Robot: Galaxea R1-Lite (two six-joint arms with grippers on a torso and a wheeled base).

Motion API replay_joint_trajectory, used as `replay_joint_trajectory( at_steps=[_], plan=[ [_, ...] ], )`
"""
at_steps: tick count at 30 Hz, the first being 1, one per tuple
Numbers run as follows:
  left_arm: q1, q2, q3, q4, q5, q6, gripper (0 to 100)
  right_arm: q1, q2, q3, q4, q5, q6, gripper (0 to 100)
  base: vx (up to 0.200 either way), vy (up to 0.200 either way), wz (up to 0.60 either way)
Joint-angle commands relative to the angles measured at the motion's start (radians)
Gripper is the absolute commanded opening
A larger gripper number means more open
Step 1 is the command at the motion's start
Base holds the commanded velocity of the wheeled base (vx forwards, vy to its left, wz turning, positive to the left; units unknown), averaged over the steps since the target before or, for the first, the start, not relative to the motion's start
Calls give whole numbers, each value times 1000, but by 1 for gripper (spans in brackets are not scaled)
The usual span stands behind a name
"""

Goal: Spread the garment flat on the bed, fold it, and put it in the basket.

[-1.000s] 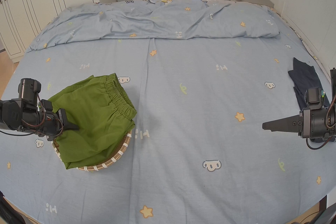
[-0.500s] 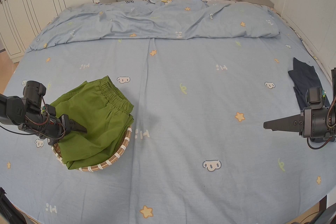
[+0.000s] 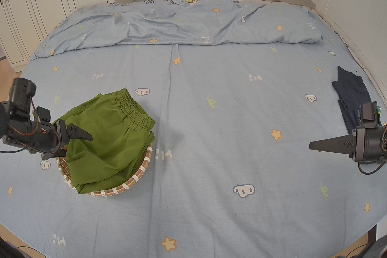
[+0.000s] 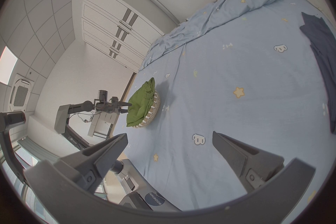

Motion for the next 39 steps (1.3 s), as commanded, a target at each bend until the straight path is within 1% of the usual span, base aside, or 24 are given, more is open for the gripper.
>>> replay_joint_trajectory(
  at_steps=[1, 3, 4, 6, 8, 9, 11, 12, 15, 18, 21, 22, 24, 25, 27, 29, 32, 33, 34, 35, 36, 37, 38, 39],
  plan=[
    [-59, -327, 44, 56, 38, -4, 100, -30, -135, 81, -4, -2, -4, 100, 0, 0, 0],
    [-108, -452, 106, 51, 106, -4, 100, -42, -204, 143, -15, -10, -27, 100, 0, 0, 0],
    [-110, -460, 109, 51, 112, -4, 100, -44, -208, 150, -15, -11, -29, 100, 0, 0, 0],
    [-153, -635, 175, 59, 255, -1, 100, -79, -327, 262, -35, -21, -76, 100, 0, 0, 0],
    [-157, -655, 182, 59, 270, -1, 100, -85, -342, 274, -38, -21, -81, 100, 0, 0, 0],
    [-206, -825, 259, 67, 382, -1, 100, -126, -489, 383, -65, -19, -99, 100, 0, 0, 0],
    [-206, -825, 259, 67, 382, -1, 100, -126, -489, 383, -65, -19, -99, 100, 0, 0, 0],
    [-211, -978, 297, 163, 446, 1, 100, -142, -624, 433, -65, -19, -94, 100, 0, 0, 0],
    [-200, -1110, 300, 303, 465, 1, 100, -142, -741, 449, -50, -22, -88, 100, 0, 0, 0],
    [-174, -1215, 334, 361, 463, -7, 100, -142, -816, 452, 5, -22, -84, 100, 0, 0, 0],
    [-151, -1258, 376, 360, 465, -7, 100, -142, -851, 452, 41, -22, -82, 100, 0, 0, 0],
    [-107, -1317, 435, 353, 463, -6, 100, -143, -896, 456, 82, -22, -81, 100, 0, 0, 0],
    [-87, -1351, 471, 350, 463, 2, 100, -143, -919, 458, 102, -24, -81, 100, 0, 0, 0],
    [-58, -1420, 544, 340, 465, 10, 100, -148, -966, 466, 126, -24, -79, 100, 0, 0, 0],
    [-52, -1503, 633, 281, 466, 51, 100, -166, -1024, 478, 145, -28, -79, 100, 0, 0, 0],
    [-53, -1518, 707, 194, 480, 94, 100, -191, -1064, 492, 148, -34, -79, 100, 0, 0, 0],
    [-56, -1520, 831, -18, 488, 122, 100, -240, -1121, 512, 148, -36, -79, 100, 0, 0, 0],
    [-56, -1520, 831, -18, 488, 122, 100, -240, -1121, 512, 148, -36, -79, 100, 0, 0, 0],
    [-68, -1529, 928, -194, 483, 191, 100, -281, -1166, 524, 151, -36, -81, 100, 0, 0, 0],
    [-78, -1532, 959, -246, 482, 229, 100, -292, -1175, 530, 151, -37, -81, 100, 0, 0, 0],
    [-93, -1535, 971, -283, 480, 286, 100, -292, -1179, 536, 146, -45, -85, 100, 0, 0, 0],
    [-96, -1535, 972, -286, 480, 294, 100, -292, -1179, 538, 146, -48, -85, 100, 0, 0, 0],
    [-122, -1557, 975, -295, 474, 369, 100, -292, -1179, 544, 142, -88, -85, 100, 0, 0, 0],
    [-124, -1567, 974, -291, 469, 386, 100, -292, -1179, 550, 140, -117, -91, 100, 0, 0, 0]
  ],
)
